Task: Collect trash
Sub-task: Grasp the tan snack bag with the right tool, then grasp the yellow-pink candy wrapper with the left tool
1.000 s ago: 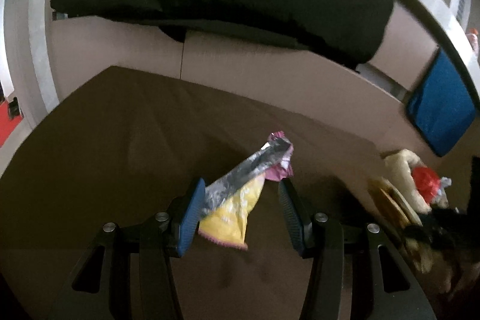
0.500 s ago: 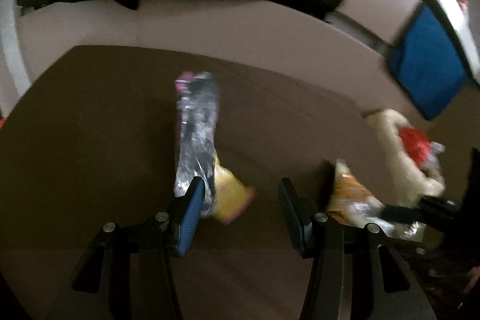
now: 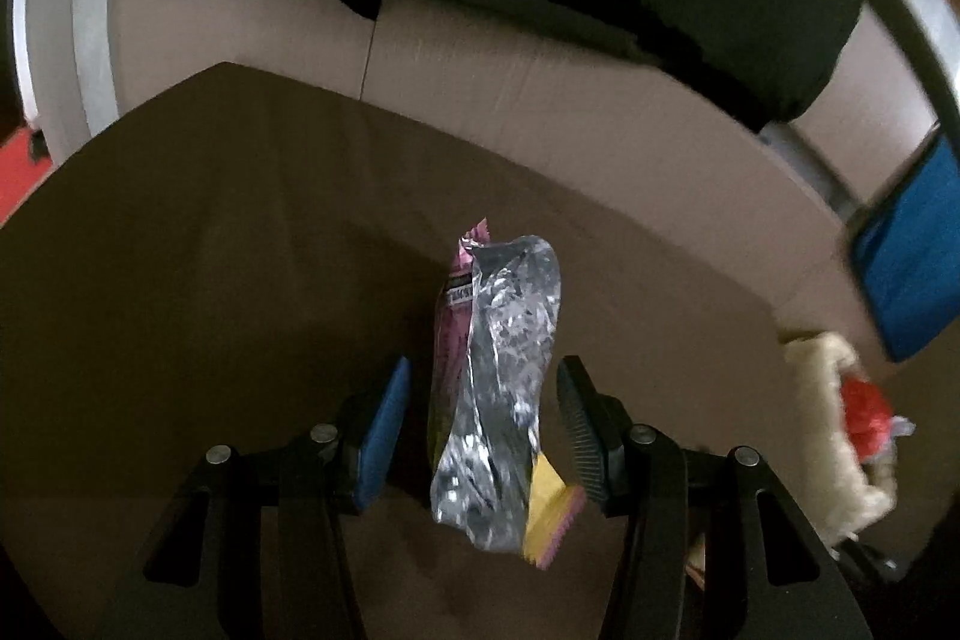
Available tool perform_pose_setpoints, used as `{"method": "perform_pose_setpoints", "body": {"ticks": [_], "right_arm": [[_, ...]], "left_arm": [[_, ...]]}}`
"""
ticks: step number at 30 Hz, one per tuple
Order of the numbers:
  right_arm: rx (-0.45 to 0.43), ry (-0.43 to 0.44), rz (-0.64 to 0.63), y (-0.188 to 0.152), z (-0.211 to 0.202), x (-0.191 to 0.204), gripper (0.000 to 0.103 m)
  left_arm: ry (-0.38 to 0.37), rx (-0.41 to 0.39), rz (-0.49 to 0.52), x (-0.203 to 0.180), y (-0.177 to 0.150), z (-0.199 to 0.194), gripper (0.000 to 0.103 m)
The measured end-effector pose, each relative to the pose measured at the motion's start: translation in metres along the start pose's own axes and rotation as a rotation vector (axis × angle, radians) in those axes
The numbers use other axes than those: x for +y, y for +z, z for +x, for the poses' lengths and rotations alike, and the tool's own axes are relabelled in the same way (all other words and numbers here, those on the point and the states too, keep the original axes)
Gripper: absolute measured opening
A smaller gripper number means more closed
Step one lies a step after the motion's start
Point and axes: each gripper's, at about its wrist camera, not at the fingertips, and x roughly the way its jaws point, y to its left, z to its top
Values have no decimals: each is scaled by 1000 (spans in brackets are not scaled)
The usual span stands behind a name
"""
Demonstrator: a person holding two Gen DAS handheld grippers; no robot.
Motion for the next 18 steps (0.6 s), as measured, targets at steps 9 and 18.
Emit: {"method": "perform_pose_setpoints", "body": {"ticks": [9, 18], "right_arm": [[2, 3, 1, -7, -2, -2, 58], [18, 61, 48, -7, -6, -12, 60]], "left_arm": [[51, -84, 125, -23, -2, -15, 10], [22, -147, 146, -34, -10, -64, 6]]}}
